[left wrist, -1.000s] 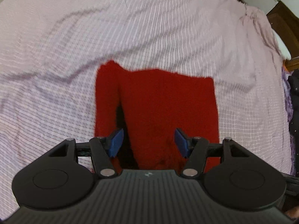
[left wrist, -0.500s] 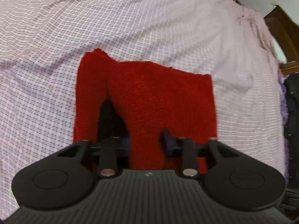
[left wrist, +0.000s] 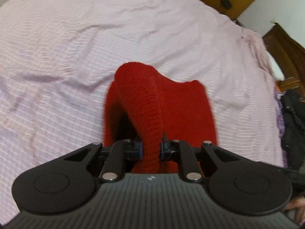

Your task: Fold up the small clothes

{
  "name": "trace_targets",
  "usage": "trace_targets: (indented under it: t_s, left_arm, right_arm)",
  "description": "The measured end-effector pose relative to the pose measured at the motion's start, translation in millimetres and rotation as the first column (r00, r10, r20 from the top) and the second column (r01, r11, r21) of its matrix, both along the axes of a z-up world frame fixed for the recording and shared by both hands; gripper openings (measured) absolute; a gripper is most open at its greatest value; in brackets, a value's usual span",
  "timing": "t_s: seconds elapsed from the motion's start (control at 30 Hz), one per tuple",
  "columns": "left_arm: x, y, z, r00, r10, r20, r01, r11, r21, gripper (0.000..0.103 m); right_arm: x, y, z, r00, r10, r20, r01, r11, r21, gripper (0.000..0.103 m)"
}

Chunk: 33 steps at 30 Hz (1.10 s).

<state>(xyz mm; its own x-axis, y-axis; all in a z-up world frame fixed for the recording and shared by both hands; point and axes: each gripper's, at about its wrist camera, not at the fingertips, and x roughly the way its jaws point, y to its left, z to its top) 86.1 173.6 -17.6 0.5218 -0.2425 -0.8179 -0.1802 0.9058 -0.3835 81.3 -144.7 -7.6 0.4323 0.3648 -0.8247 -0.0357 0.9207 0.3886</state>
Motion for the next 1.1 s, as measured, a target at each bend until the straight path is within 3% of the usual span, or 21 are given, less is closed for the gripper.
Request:
trace_targets:
  t_s: [0.27,0.5,0.53,0.6,0.67,0.83,0.97,1.1]
  left_arm:
    - [12,15,-42,0.997,0.022,-0.08,-0.018,0.998,0.054,0.018]
    - [23,18,-70,0.991,-0.048,-0.126,0.06,0.994,0.092,0.021]
    - [23,19,-71,0.991,-0.053,-0.125,0.065,0.994,0.091,0.023]
    - [24,22,-73,0.99,-0.052,-0.127,0.065,0.992,0.104,0.04]
    - [22,26,-73,0.99,-0.025,-0.137,0.041,0.992,0.117,0.05]
    - [16,33,-59,0.99,0.005,-0.138,0.004,0.998,0.063,0.056]
    - [16,28,-48,0.995,-0.01,-0.094,0.013,0.999,0.037,0.075]
    - [23,15,-52,0.994,-0.046,-0.102,0.052,0.997,0.057,0.077]
  right_arm:
    - [7,38,-18,0.995,0.094,-0.019,-0.092,0.995,0.049,0.061]
    - [-1,63,-37,0.983,0.174,-0.063,-0.173,0.985,0.015,0.061]
    - [0,63,-40,0.983,0.169,-0.067,-0.169,0.986,0.01,0.063]
    - [3,60,-45,0.986,0.145,-0.081,-0.145,0.989,0.017,0.066]
    - [5,58,-49,0.987,0.128,-0.099,-0.125,0.992,0.033,0.068]
    - [3,58,-43,0.988,0.135,-0.076,-0.135,0.991,0.009,0.069]
    - [5,48,-29,0.99,0.139,-0.033,-0.139,0.99,0.011,0.07]
    - [9,34,-16,0.993,0.092,0.071,-0.088,0.995,-0.056,0.08]
